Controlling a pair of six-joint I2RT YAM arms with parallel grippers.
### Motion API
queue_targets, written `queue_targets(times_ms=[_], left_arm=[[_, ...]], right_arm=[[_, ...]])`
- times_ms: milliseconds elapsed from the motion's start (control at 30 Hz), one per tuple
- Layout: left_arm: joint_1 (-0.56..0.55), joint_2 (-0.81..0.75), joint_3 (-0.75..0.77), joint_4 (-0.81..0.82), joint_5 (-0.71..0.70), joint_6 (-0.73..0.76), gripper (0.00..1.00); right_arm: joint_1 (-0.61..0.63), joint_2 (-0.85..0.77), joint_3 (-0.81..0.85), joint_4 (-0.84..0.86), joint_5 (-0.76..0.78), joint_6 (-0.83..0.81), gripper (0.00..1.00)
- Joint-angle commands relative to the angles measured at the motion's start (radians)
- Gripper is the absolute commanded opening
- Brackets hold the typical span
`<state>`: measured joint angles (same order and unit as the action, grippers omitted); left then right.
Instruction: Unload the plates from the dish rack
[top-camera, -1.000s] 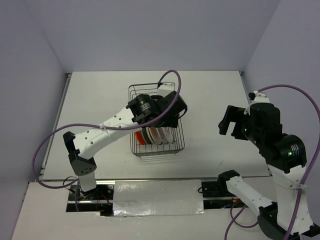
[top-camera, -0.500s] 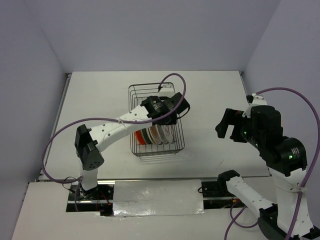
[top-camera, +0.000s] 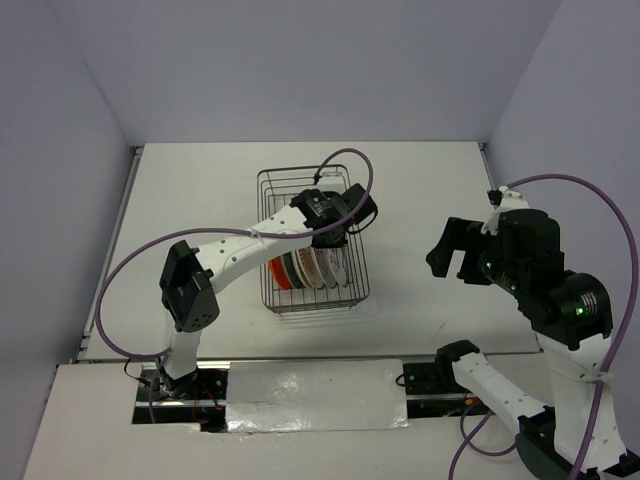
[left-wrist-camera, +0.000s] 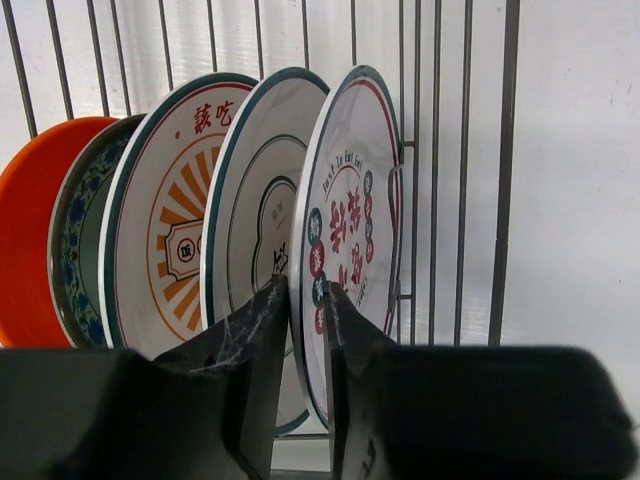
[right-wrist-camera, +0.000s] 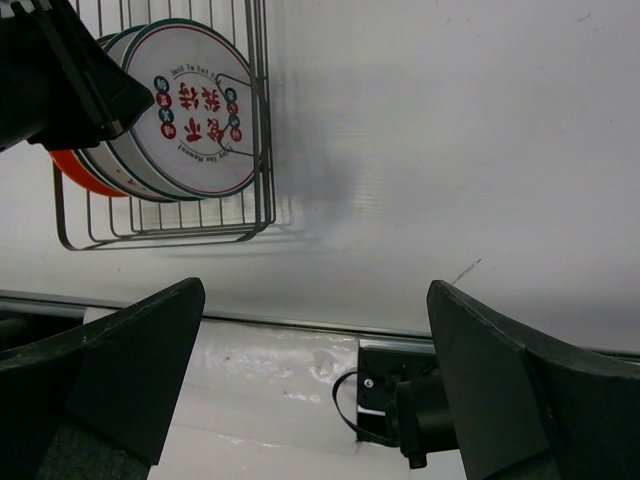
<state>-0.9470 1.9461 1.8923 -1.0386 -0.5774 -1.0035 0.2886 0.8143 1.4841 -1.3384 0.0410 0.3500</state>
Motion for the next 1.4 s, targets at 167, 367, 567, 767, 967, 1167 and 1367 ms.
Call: queue_targets(times_ms=[167, 367, 567, 767, 967, 1167, 1367], left_arm=[[0.005, 0.014, 0.068, -0.038, -0.012, -0.029, 0.1], [0.004, 0.054, 0.307, -0.176, -0.03, 0.022, 0.0], [0.008, 0.005, 0.424, -0.175, -0.045, 0.062, 0.0], [0.013, -0.206, 0.268, 0.021, -0.015, 0.134, 0.0], [0.079, -0.552, -0.216, 0.576, 0.253, 0.175, 0.0], [0.227, -0.754, -0.587, 1.07, 0.607, 0.022, 0.0], [0.275, -0.783, -0.694, 1.227, 0.778, -0.041, 0.0]], right_arm=[[0.004, 0.011, 0.013, 0.035, -0.015, -0.011, 1.0], [0.006, 0.016, 0.011, 0.042, -0.023, -0.003, 1.0], [0.006, 0.019, 0.008, 0.051, -0.026, 0.006, 1.0], [0.006, 0.014, -0.002, 0.129, -0.09, 0.064, 1.0], [0.0, -0.038, -0.09, 0.442, -0.36, 0.148, 1.0], [-0.124, -0.038, -0.212, 0.783, -0.716, 0.266, 0.96], [-0.143, -0.007, -0.219, 0.82, -0.691, 0.268, 0.95]])
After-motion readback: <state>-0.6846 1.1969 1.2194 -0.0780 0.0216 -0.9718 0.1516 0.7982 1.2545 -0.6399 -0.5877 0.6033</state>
